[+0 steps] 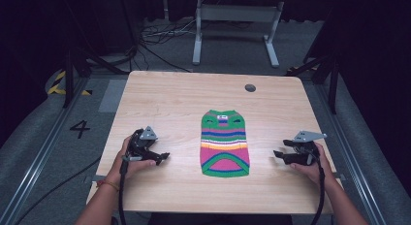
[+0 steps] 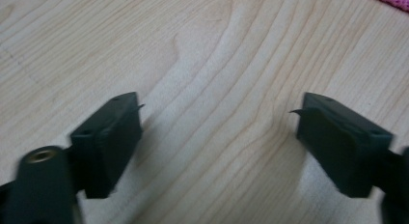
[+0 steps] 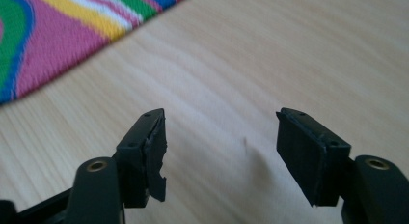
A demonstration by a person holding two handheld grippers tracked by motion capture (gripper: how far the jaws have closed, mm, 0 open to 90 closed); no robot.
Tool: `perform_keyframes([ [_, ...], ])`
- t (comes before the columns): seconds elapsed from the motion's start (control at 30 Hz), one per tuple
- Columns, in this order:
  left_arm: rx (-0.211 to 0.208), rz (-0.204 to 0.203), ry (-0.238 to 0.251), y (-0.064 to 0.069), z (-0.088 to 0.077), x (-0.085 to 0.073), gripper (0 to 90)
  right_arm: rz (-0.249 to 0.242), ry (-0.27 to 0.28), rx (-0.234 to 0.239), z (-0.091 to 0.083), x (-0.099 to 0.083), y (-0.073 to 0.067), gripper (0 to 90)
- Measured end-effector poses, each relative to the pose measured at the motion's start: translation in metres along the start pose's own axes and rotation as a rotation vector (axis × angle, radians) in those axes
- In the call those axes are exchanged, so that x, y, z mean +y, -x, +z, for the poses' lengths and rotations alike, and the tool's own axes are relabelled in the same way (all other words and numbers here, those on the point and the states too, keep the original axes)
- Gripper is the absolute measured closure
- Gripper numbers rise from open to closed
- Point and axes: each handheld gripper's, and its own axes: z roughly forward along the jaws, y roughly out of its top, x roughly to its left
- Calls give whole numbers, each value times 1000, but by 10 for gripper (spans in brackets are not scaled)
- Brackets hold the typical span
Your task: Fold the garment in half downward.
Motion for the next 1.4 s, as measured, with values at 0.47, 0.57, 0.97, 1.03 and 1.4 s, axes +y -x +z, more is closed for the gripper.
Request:
perform_keyframes([
  [0.47, -19, 45, 52, -19, 26, 87, 331, -37, -37, 35, 46, 99, 8, 486],
  [0.57, -33, 39, 62, -21, 40, 105, 334, -45, -48, 37, 64, 113, 10, 518],
  [0.97, -45, -43, 80, -24, 92, 143, 391, -21, -77, 36, 122, 135, 13, 604],
  [1.03, -35, -56, 87, -25, 99, 149, 398, 1, -78, 32, 127, 138, 16, 603],
  [1.4, -38, -107, 84, -32, 125, 159, 403, 67, -48, 44, 142, 142, 17, 606],
])
